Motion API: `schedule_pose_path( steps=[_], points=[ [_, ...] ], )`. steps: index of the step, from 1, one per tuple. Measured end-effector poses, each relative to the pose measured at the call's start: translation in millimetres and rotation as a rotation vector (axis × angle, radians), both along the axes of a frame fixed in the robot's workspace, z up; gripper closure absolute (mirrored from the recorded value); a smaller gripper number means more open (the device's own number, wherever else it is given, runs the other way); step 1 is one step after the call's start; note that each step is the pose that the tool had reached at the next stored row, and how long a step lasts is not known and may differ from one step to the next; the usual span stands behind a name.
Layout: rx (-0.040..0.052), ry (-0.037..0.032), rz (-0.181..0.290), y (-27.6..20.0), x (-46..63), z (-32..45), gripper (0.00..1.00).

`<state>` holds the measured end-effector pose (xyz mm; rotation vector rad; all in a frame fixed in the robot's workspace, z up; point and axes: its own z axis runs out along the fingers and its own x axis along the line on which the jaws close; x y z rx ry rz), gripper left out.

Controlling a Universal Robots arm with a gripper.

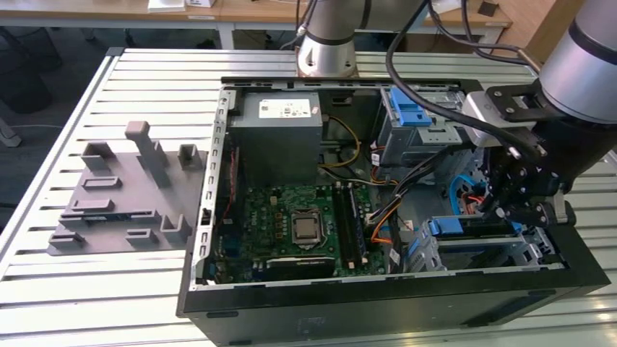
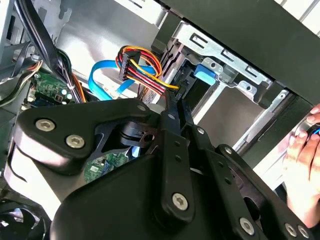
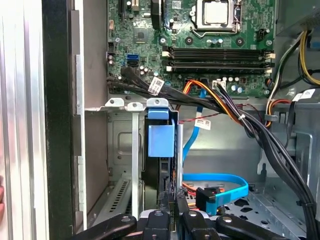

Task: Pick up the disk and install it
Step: 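Insert the first disk wire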

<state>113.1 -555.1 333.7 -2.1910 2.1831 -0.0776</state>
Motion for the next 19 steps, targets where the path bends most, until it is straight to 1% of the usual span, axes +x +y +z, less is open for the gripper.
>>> schedule_pose_path(
  steps=[7,19],
  points=[
    [0.0000,-0.0004,0.003,-1.6,-0.1,-0.8,0.84],
    [0.0000,-0.0005,0.000,-2.0,0.1,0.2,0.84]
  ],
)
